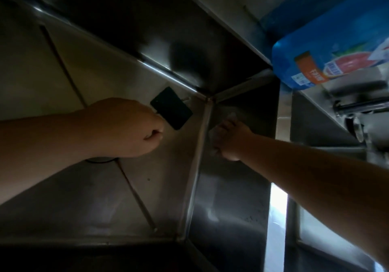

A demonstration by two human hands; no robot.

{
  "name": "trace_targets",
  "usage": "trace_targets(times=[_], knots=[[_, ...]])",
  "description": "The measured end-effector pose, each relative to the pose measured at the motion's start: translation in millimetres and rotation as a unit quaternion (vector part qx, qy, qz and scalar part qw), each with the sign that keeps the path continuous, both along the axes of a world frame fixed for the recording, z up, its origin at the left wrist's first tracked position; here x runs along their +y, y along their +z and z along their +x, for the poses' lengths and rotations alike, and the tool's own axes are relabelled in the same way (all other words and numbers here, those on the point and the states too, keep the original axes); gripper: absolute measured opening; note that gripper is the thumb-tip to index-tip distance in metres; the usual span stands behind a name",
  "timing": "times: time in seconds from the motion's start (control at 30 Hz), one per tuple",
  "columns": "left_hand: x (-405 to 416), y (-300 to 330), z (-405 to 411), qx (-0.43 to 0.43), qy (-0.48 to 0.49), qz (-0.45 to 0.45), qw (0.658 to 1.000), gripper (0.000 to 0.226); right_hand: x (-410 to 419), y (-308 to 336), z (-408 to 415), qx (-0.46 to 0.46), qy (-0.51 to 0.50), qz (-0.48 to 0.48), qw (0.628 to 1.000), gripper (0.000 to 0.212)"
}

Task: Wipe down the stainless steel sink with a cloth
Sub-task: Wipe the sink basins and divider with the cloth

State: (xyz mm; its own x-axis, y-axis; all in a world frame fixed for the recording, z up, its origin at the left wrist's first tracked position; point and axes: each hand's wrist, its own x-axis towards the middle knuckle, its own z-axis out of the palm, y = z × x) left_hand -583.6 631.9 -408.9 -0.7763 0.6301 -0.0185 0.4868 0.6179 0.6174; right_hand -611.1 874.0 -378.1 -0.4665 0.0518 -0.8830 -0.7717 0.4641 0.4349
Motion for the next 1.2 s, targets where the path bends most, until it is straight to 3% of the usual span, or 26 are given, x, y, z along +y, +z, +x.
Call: trace_targets(times=[0.3,0.47,0.6,0.73,0.83,1.03,1.1,1.2], knots=[[-7.8,5.4,2.0,0.002,0.012,0.002,1.000,0.023,14.7,-5.3,-24.3,0.120,0.014,0.011,0.993,0.054],[-2.6,15.8,2.5,0.002,0.011,0.011,1.000,0.024,12.4,28.9,-9.2,0.205,-0.036,0.048,0.977,0.072],[-5.1,24.8,0.7,0.006,0.022,0.025,0.999,0.023,1.4,40.2,43.0,0.132,-0.014,0.029,0.991,0.068],[-7.2,32.4,1.0,0.012,0.014,0.009,1.000,0.023,-8.3,27.4,57.4,0.024,0.014,0.068,0.997,0.064],[-10.3,35.8,4.3,0.033,0.009,0.002,0.999,0.027,-7.6,15.5,20.8,0.092,-0.008,0.045,0.995,0.059],[-7.2,39.8,-6.1,0.019,-0.002,-0.025,1.000,0.024,4.3,25.1,-13.7,0.234,-0.034,0.044,0.971,0.074],[0.1,43.1,-7.9,0.009,0.000,-0.011,1.000,0.022,3.4,30.1,6.9,0.223,-0.031,0.050,0.973,0.072],[4.5,48.9,-3.5,-0.005,-0.005,-0.006,1.000,0.025,0.7,27.0,60.1,0.116,-0.025,0.047,0.992,0.069]])
